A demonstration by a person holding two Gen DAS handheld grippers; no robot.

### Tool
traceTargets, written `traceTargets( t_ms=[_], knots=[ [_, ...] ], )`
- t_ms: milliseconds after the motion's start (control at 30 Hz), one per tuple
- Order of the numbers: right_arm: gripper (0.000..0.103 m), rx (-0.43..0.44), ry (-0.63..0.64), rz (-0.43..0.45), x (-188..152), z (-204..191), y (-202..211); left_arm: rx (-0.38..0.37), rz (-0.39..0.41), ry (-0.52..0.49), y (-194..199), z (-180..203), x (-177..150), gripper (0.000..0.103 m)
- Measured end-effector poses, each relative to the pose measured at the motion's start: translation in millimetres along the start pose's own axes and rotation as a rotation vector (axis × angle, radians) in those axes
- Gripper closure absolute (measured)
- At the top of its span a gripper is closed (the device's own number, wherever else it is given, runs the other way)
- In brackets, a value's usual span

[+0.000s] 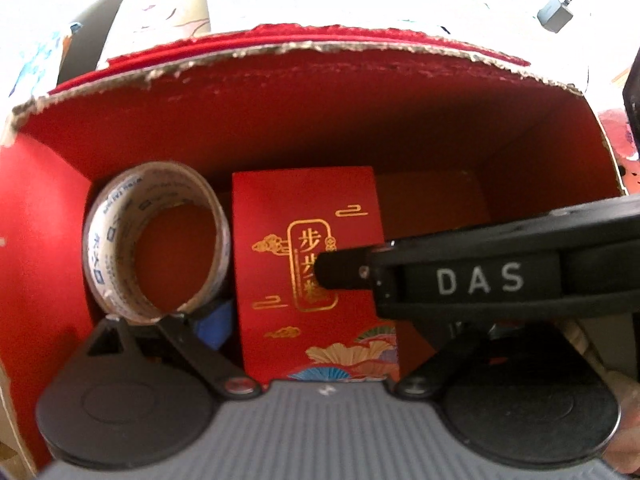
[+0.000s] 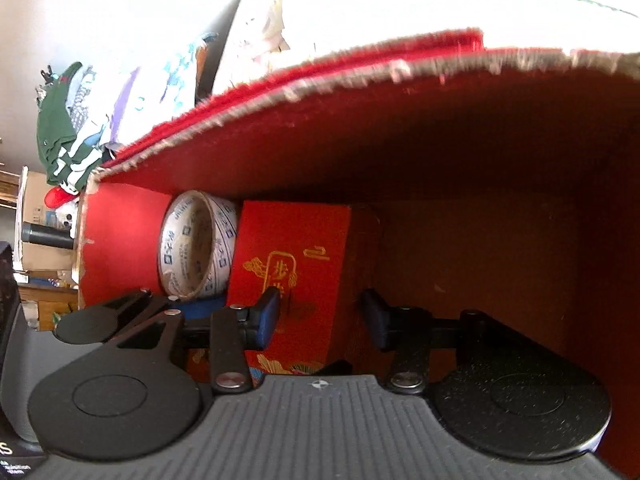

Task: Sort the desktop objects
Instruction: 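Lower the carton beside the tape roll and open the right gripper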

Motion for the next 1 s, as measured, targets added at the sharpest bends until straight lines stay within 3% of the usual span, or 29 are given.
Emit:
traceTargets(
  t_ms=[133,300,367,433,567,1000],
  knots=[
    [0.054,-0.017,0.022,0.075,3.1,-3.7,13.7,-0.003,0.011,-0.009,2.2,8.1,2.5,0.010],
    [0.055,-0.041,-0.041,0.162,5.0,2.1,27.8,-0.009,0.026,-0.013,6.8,11.1,3.2,0.010],
    [0.066,-0.049,-0.076,0.168,4.6,7.2,27.5,-0.009,0.038,-0.021,10.0,11.3,3.4,0.010],
    [0.069,-0.041,-0.095,0.162,5.7,10.4,25.1,-0.012,0.051,-0.033,12.3,12.7,4.0,0.010],
    [0.071,-0.048,-0.070,0.154,10.4,-6.4,9.1,-0.006,0.077,-0.052,16.4,14.7,4.8,0.014],
    [0.072,-0.009,-0.091,0.187,12.9,0.3,11.6,0.003,0.070,-0.047,16.3,16.1,6.0,0.014]
  ],
)
Point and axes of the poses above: each gripper's, at about its wrist camera, not at the fingertips, and y roughly against the way its jaws point, z to its right, x to its top, the point moved 7 cm from there along -y, roughly the way its jaws point, and after that the axes turned 10 degrees about z, right-handed, at the moved point
